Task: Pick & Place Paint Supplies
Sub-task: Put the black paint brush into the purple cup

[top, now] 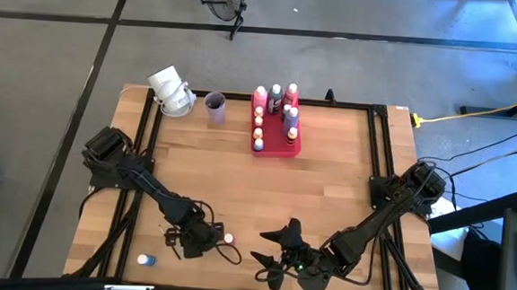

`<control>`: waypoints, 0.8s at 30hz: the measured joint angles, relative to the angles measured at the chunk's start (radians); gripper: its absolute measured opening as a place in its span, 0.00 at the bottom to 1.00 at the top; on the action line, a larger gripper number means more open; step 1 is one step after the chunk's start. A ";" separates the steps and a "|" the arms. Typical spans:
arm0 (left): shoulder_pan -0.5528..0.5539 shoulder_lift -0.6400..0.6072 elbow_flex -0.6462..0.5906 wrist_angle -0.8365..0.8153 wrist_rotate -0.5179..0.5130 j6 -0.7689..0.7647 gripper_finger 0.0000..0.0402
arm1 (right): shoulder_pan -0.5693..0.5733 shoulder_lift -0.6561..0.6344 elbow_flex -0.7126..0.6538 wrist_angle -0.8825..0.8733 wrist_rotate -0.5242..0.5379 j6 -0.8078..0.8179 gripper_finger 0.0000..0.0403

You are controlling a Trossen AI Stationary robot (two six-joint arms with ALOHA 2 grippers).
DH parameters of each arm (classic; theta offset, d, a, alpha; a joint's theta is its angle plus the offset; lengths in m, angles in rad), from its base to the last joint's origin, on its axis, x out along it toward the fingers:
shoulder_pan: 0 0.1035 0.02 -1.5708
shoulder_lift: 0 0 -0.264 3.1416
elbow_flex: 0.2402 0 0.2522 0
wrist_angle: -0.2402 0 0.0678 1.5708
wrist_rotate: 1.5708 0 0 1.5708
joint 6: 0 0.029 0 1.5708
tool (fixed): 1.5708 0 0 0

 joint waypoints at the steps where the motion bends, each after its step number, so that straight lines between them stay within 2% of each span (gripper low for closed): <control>1: 0.000 0.000 0.000 -0.002 -0.003 -0.002 0.33 | 0.000 0.000 0.000 0.000 0.000 0.000 0.74; 24: -0.001 -0.002 -0.005 -0.017 -0.024 -0.036 0.33 | 0.000 0.000 0.000 0.000 -0.004 0.000 0.74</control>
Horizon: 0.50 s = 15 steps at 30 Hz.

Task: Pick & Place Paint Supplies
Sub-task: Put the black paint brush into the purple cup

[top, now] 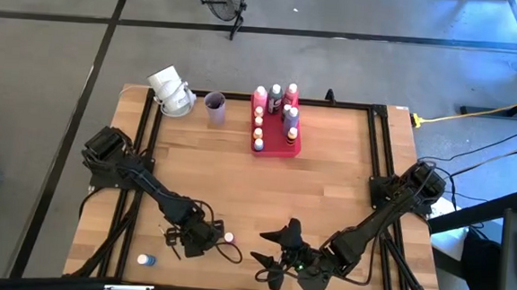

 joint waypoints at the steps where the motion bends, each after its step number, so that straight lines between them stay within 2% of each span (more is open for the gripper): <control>1: 0.000 0.000 0.000 0.000 -0.001 0.000 0.33 | 0.000 0.000 0.000 0.000 0.000 0.000 0.74; 15: -0.022 -0.001 0.000 -0.003 -0.029 -0.010 0.33 | 0.000 0.000 0.000 0.000 0.000 0.000 0.74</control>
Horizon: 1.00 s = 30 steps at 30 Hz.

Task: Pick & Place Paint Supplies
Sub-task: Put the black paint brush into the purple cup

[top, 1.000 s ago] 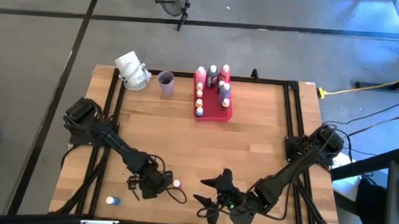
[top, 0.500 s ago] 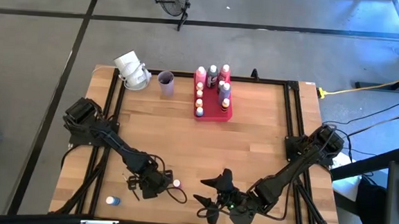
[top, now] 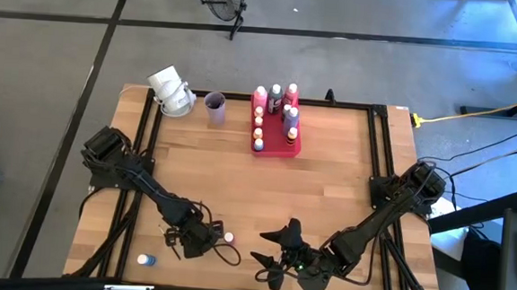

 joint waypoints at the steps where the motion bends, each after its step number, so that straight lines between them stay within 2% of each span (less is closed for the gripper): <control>1: 0.000 0.000 0.000 0.000 0.000 -0.001 0.33 | 0.000 0.000 0.000 0.000 0.000 0.000 0.74; 30: 0.002 0.000 0.001 -0.022 0.014 -0.076 0.33 | 0.000 0.000 0.000 0.001 0.000 0.000 0.74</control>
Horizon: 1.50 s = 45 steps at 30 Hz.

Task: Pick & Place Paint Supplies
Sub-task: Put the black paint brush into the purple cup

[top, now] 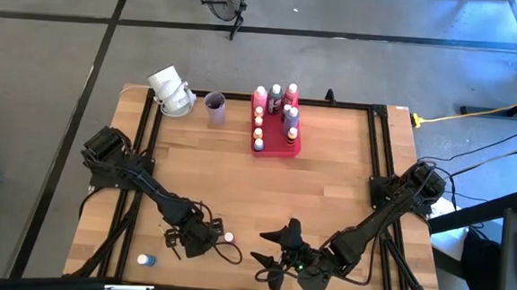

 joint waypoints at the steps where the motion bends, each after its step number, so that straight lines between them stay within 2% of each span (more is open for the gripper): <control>1: 0.000 0.000 0.000 -0.001 0.000 0.000 0.33 | 0.000 0.000 0.000 0.000 0.000 0.000 0.74; 6: 0.000 0.000 0.000 -0.002 0.002 0.000 0.32 | 0.000 0.000 0.000 0.000 0.000 0.000 0.74; 17: -0.001 0.000 0.000 -0.009 0.009 0.018 0.20 | 0.000 0.000 0.000 0.000 0.000 0.000 0.74; 45: -0.001 0.000 -0.001 -0.002 0.006 0.044 0.01 | 0.000 0.000 0.000 0.000 0.001 0.000 0.74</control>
